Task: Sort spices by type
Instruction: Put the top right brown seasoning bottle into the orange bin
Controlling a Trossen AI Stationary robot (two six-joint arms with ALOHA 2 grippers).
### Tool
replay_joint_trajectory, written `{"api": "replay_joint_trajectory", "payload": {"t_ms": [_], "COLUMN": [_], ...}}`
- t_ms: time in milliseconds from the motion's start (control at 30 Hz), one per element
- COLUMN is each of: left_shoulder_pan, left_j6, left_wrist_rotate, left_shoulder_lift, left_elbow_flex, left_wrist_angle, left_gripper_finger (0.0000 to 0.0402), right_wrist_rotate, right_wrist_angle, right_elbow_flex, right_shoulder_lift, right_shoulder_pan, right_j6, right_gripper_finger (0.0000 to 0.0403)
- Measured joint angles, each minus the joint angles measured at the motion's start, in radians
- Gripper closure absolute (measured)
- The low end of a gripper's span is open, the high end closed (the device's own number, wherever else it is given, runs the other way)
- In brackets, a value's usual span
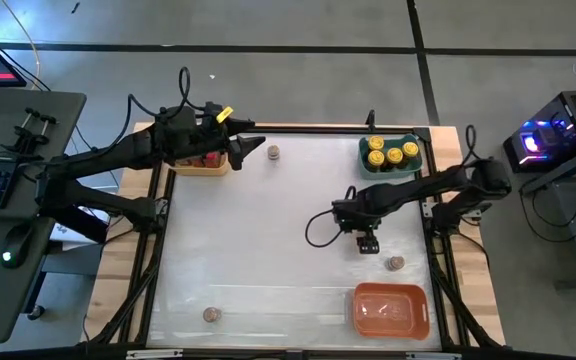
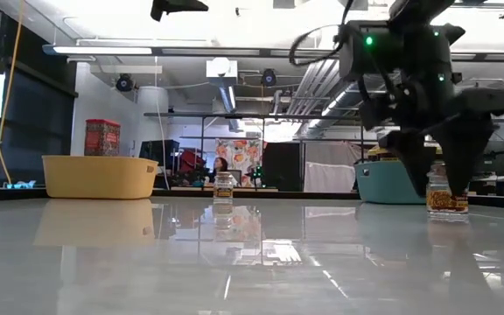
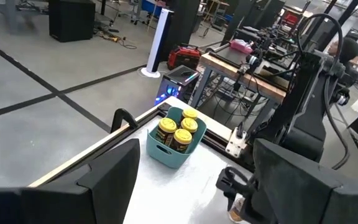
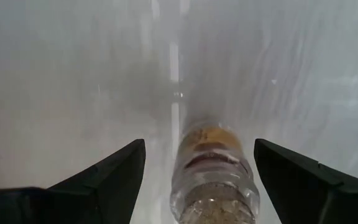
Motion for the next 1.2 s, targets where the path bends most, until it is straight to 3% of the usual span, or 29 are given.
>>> {"api": "replay_joint_trajectory", "payload": {"t_ms": [600, 1000, 1200], "left_shoulder_pan": [-0.002, -0.002, -0.001], "left_j6": [-0.001, -0.009, -0.009], "left_wrist_rotate": [0.005, 0.007, 0.007], "left_shoulder_lift": [0.000, 0.000, 0.000], "left_elbow_flex": [0.000, 0.000, 0.000], "left_wrist_angle": [-0.002, -0.004, -0.004], "left_gripper_finger": [0.0101, 0.0101, 0.0101], "right_wrist_rotate": [0.038, 0.035, 0.031], "right_wrist_angle": [0.027, 0.051, -0.006], "right_elbow_flex": [-0.051, -0.058, -0.058], "right_shoulder_lift": [0.004, 0.003, -0.027], "right_shoulder_pan": [-0.003, -0.002, -0.002], "right_j6": [0.031, 0.052, 0.027], "right_gripper_finger": [0.0109, 0.0214, 0.0219]}}
